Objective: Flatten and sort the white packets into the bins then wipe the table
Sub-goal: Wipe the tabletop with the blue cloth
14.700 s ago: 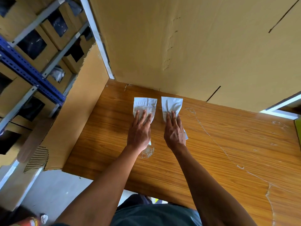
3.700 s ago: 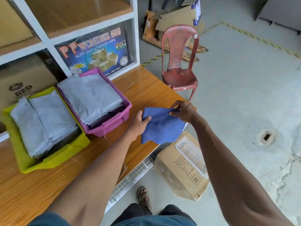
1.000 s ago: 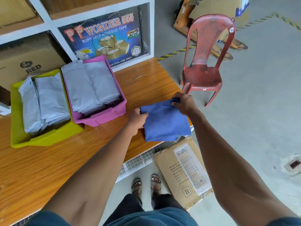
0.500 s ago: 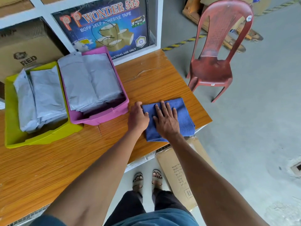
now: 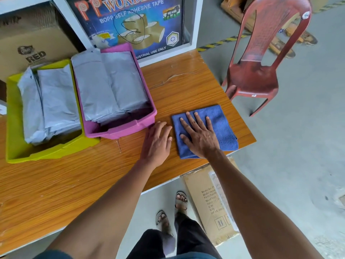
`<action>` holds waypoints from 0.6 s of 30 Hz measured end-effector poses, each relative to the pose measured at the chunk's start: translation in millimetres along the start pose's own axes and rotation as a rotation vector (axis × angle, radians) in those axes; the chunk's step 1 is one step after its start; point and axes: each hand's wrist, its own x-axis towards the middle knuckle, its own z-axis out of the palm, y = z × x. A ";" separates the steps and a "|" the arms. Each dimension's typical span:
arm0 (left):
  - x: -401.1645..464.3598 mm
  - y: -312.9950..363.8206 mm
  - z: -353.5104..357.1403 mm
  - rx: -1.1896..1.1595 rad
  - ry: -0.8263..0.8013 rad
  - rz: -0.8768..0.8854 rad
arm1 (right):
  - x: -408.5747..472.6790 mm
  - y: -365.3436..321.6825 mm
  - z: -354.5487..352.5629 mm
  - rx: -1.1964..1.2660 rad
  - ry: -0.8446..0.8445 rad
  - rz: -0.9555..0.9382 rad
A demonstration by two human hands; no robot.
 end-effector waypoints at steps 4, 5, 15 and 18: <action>-21.8 -11.3 1.3 0.052 -0.042 0.001 | -3.2 -5.4 -1.0 -0.011 0.002 0.029; -23.1 -12.1 1.1 0.059 -0.046 -0.001 | -2.1 -5.7 -1.3 -0.011 0.000 0.036; -21.7 -15.9 6.8 0.050 0.011 0.024 | 22.1 -3.6 -1.7 -0.025 -0.021 0.081; -22.6 -15.7 7.7 0.067 0.000 0.030 | -0.3 -10.7 -2.0 -0.023 -0.024 0.032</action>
